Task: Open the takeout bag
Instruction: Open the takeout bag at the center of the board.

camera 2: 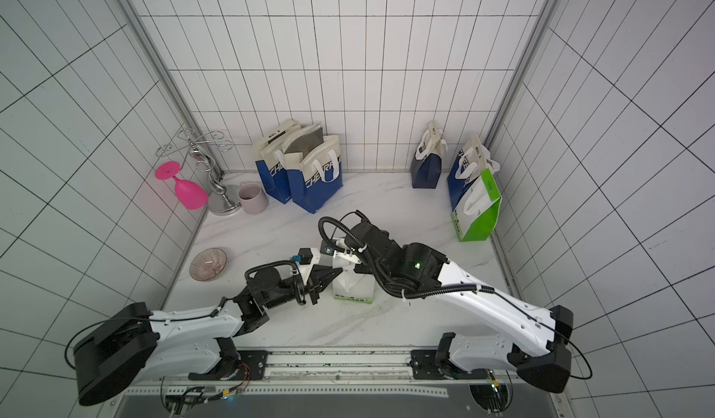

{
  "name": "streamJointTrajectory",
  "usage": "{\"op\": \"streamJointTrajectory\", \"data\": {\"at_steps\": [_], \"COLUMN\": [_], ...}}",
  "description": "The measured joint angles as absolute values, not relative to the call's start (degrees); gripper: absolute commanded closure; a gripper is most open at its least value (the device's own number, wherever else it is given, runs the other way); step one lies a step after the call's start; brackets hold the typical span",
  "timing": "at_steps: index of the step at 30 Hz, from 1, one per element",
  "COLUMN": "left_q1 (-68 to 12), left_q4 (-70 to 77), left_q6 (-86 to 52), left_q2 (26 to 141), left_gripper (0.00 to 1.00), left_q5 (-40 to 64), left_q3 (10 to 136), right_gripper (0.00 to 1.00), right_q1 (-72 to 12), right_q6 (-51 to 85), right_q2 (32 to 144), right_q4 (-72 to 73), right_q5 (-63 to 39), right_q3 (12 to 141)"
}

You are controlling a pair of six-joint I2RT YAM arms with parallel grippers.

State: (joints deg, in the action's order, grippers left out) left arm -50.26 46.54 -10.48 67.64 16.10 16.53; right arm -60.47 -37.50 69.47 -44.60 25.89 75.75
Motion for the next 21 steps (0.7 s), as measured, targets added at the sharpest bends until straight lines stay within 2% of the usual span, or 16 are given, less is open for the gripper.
{"op": "streamJointTrajectory", "data": {"at_steps": [14, 21], "left_q1": [-50.3, -50.3], "left_q4": [46.4, 46.2], "left_q6": [-10.5, -10.5], "left_q2": [67.6, 67.6], "left_gripper": [1.00, 1.00], "left_q5": [16.1, 16.1], "left_q3": [16.6, 16.6], "right_gripper": [1.00, 0.79], "right_q1": [-55.1, -55.1], "right_q6": [-33.2, -31.4], "right_q2": [76.9, 76.7], "right_q4": [-59.0, -59.0], "right_q5": [15.2, 14.7], "right_q3": [89.8, 89.7]}}
